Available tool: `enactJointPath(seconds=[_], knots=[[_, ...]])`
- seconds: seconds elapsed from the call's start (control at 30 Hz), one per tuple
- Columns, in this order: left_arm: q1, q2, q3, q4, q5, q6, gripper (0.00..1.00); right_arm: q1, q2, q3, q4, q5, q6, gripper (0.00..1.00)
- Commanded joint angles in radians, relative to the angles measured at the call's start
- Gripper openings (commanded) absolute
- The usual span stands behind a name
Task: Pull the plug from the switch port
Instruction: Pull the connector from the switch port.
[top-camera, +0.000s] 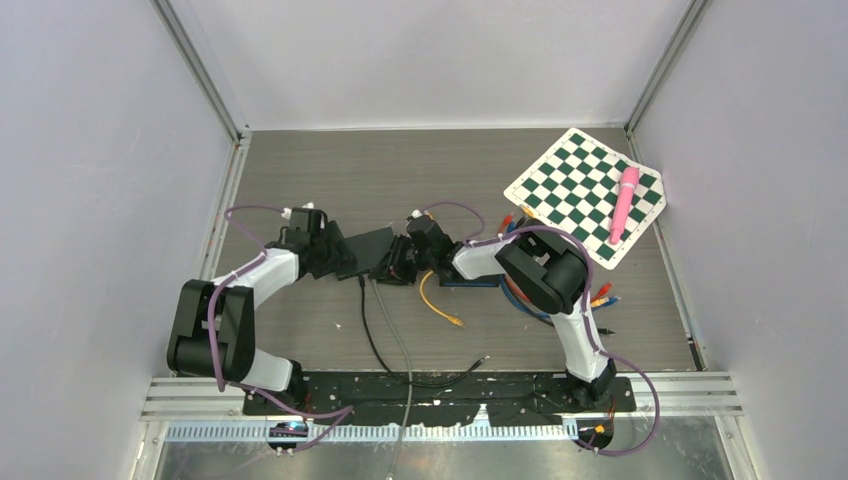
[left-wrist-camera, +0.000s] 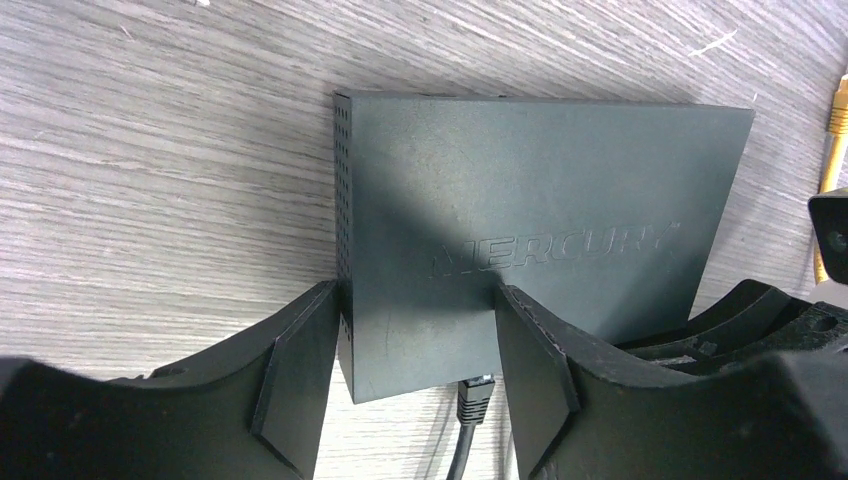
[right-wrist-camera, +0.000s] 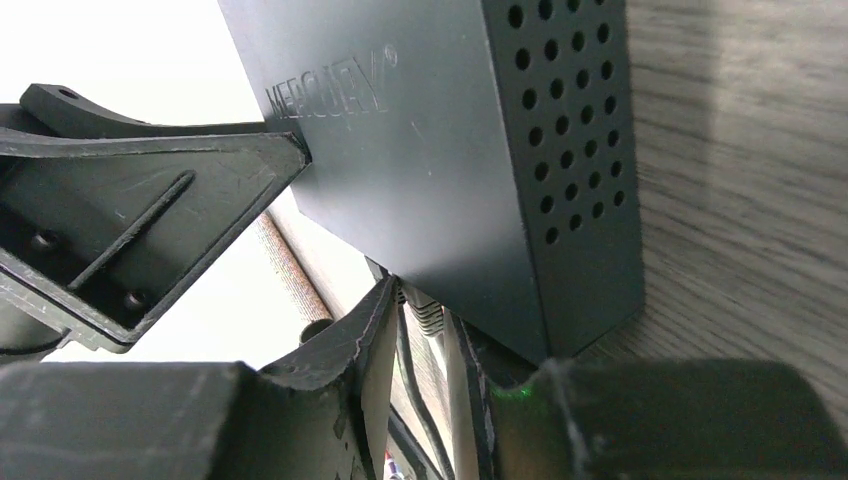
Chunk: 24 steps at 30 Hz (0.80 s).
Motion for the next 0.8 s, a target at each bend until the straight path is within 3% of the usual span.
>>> enactJointPath(seconds=[0.0,0.13,0.27,0.53,0.63,0.77], knots=[[-0.013,0.024,-0.039,0.008,0.055,-0.014,0.59,-0.001,0.031,-0.007,0.008,0.027,0.004,0.31],[-0.012,0.011,-0.05,0.01,0.049,-0.016,0.59,-0.016,0.009,-0.045,0.024,0.039,0.019,0.43],[-0.013,0.011,-0.049,0.011,0.049,-0.017,0.59,-0.033,0.004,-0.066,0.046,0.047,0.047,0.44],[-0.013,0.008,-0.05,0.008,0.051,-0.008,0.59,-0.047,0.041,-0.04,0.074,0.039,0.124,0.29],[-0.014,0.003,-0.052,0.008,0.05,-0.005,0.6,-0.05,0.043,-0.011,0.041,0.019,0.086,0.08],[-0.013,-0.008,-0.056,0.006,0.046,0.0,0.63,-0.051,0.039,0.032,-0.046,-0.032,-0.023,0.05]])
